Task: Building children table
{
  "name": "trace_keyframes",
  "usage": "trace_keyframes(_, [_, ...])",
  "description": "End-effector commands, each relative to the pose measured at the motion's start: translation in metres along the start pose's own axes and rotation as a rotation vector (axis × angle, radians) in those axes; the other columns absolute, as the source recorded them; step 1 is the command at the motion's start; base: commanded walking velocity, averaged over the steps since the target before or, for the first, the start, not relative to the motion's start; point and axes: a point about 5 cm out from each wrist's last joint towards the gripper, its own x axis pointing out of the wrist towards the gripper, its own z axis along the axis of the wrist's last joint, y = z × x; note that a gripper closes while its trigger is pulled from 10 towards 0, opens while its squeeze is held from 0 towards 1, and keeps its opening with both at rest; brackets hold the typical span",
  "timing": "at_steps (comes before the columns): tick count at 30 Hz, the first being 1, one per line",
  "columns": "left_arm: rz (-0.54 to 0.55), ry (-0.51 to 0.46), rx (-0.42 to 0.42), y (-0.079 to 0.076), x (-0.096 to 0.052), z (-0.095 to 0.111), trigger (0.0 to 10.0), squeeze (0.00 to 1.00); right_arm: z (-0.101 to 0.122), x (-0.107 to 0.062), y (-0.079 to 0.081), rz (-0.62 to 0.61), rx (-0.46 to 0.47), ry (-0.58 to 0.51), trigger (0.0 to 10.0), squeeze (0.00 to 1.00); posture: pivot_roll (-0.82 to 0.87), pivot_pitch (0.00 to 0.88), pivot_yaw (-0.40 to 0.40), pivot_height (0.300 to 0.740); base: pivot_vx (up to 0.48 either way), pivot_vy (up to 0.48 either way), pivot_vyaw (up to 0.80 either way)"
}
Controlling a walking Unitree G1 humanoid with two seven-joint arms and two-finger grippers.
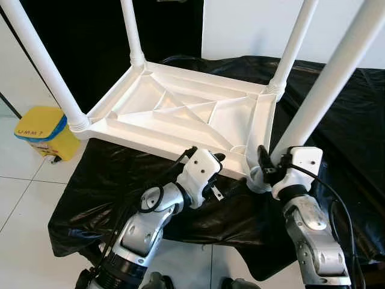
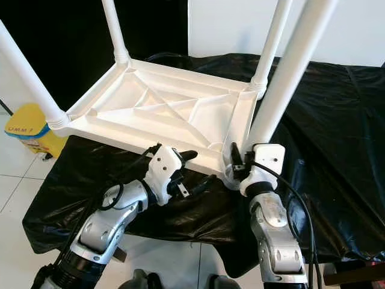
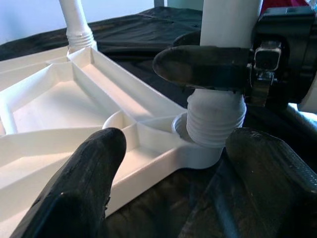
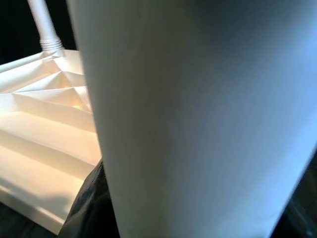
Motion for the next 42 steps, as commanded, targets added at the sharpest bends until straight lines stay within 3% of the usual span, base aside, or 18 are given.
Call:
trace_keyframes(1, [-0.030,-0.003,0.012,-0.004,-0.002,0.002,10.0,0.00,-0.018,-0.005,0.000,0.011,0.000,0.087,10.0,0.00,-0.12,0.139,0.006,0.740,0.000,0.000,0.00])
trace_keyframes(12, [-0.078,0.003,-0.028,-0.012,-0.007,0.007,10.0,0.00,-0.029,-0.003,-0.005,0.007,0.004,0.113,10.0,0.00,-0.11,0.143,0.008,0.740,0.000,0.000,0.00])
trace_keyframes(42, [-0.105,0.015,-0.003,-0.014,-0.008,0.012,10.0,0.00,-0.044,0.000,-0.010,0.001,0.026,0.141,10.0,0.00,-0.11,0.129,0.023,0.740,0.000,0.000,0.00])
